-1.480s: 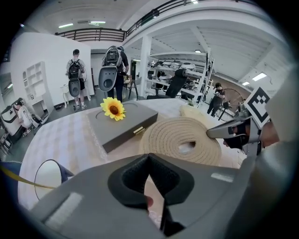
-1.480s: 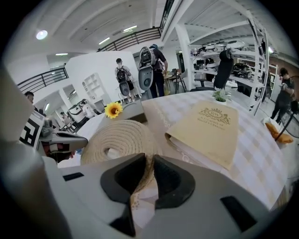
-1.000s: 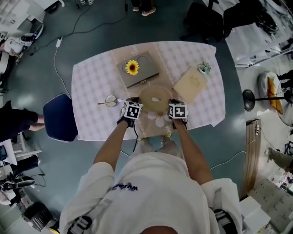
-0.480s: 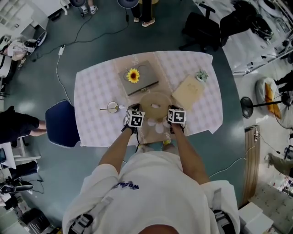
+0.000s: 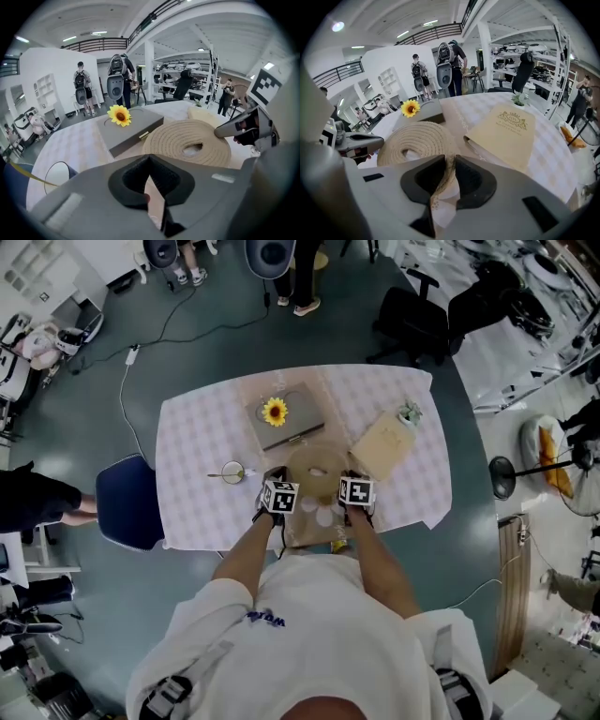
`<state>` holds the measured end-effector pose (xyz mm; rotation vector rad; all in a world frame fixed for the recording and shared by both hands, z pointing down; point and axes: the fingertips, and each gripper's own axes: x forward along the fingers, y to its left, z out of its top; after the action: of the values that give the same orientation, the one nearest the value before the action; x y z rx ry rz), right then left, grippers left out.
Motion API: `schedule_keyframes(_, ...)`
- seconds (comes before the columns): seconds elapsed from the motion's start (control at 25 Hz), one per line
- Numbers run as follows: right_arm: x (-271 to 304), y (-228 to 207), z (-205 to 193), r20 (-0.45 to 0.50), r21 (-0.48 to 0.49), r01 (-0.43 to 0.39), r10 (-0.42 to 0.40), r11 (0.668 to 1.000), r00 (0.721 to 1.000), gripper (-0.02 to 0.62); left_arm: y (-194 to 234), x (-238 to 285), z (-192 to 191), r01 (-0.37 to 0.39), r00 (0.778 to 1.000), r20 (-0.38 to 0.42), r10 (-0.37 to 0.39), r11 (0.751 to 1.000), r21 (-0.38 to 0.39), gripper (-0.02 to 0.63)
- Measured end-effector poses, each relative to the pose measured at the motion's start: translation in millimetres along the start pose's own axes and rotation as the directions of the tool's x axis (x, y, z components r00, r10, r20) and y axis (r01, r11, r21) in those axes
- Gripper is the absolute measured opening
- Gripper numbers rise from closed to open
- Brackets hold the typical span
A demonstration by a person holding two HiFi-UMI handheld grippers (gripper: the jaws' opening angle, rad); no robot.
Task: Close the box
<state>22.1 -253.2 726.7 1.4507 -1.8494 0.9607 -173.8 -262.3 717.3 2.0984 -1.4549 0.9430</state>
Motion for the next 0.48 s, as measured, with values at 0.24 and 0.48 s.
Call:
schedule_keyframes(0.24, -2, 2, 3, -0.006, -0.057, 0.013, -0.013, 0.998, 1.0, 0.075, 0, 0, 1, -0.001, 1.0, 0.003, 0.001, 1.0, -0.006, 0.0)
schedule_keyframes(0.48, -6, 2, 11, 0.067, -0.188, 0.033, -0.02, 0.982, 0.998, 0.075, 3, -7, 15, -0.036, 0.998, 0.054, 0.038, 0.999, -0.032, 0.0)
